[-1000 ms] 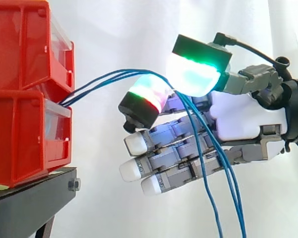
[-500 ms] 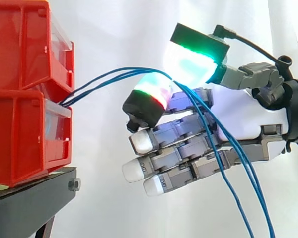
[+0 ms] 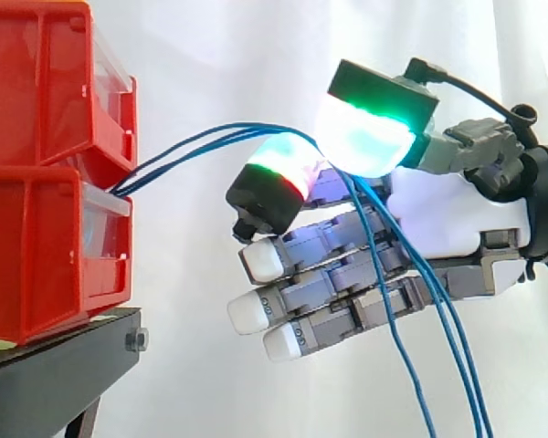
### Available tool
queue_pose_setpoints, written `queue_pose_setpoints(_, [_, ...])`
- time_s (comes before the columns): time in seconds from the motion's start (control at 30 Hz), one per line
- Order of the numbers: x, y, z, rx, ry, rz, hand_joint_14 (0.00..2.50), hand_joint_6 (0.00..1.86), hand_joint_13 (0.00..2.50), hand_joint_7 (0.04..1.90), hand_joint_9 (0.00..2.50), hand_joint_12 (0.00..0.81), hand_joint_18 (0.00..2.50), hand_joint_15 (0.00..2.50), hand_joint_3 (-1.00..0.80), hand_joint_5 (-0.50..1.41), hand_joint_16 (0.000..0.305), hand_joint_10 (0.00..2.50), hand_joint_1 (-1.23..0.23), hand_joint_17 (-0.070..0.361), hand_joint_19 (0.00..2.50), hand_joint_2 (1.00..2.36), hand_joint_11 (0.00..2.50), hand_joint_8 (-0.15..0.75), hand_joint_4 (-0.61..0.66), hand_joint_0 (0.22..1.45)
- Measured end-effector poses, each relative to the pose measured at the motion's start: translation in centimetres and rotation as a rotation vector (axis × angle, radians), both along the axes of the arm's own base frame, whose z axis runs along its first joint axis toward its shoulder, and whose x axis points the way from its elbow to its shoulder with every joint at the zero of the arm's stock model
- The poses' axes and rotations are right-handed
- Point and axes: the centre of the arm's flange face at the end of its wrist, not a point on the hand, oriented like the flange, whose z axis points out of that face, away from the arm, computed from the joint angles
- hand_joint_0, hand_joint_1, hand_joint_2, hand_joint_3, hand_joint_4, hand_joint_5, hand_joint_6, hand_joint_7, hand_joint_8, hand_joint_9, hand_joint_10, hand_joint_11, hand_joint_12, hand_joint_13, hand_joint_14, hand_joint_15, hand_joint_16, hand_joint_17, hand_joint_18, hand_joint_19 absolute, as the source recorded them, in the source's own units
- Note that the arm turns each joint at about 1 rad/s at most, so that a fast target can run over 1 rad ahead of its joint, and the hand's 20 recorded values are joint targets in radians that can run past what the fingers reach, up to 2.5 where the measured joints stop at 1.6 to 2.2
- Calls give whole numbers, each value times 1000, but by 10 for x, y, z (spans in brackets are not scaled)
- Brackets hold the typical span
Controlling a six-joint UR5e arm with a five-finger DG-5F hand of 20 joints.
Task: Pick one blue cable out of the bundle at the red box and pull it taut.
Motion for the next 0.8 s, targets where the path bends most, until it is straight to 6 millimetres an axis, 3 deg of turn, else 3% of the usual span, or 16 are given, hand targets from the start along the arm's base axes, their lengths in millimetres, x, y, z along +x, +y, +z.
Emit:
queue_pose_setpoints(0.03, [0, 0, 0, 0, 0, 0, 12, 918, 534, 971, 656, 327, 393, 305, -500, -196, 50, 15, -1014, 111, 219, 1000, 607, 259, 17, 665])
queue_pose_setpoints(0.1, [0, 0, 0, 1, 0, 0, 12, 923, 531, 944, 666, 341, 381, 319, -500, -199, 53, 15, -982, 119, 261, 1000, 631, 277, 49, 538])
queue_pose_setpoints(0.3, [0, 0, 0, 0, 0, 0, 12, 914, 548, 900, 722, 373, 385, 336, -500, -186, 60, 11, -809, 135, 306, 1000, 628, 324, 88, 444])
queue_pose_setpoints(0.4, [0, 0, 0, 0, 0, -1, 13, 899, 561, 942, 762, 361, 359, 344, -500, -179, 57, 14, -668, 129, 333, 1000, 635, 325, 78, 476])
queue_pose_setpoints(0.47, [0, 0, 0, 1, 0, -1, 14, 896, 559, 978, 760, 345, 344, 358, -500, -179, 54, 13, -662, 122, 343, 1000, 636, 311, 68, 523])
queue_pose_setpoints(0.57, [0, 0, 0, 1, 1, 0, 16, 899, 569, 1028, 762, 329, 338, 374, -426, -176, 51, 16, -712, 114, 353, 1004, 637, 304, 59, 600])
queue_pose_setpoints(0.8, [0, 0, -1, 1, 1, 0, 15, 919, 607, 1044, 774, 330, 401, 370, -264, -175, 50, 17, -814, 113, 322, 1014, 657, 305, 19, 646])
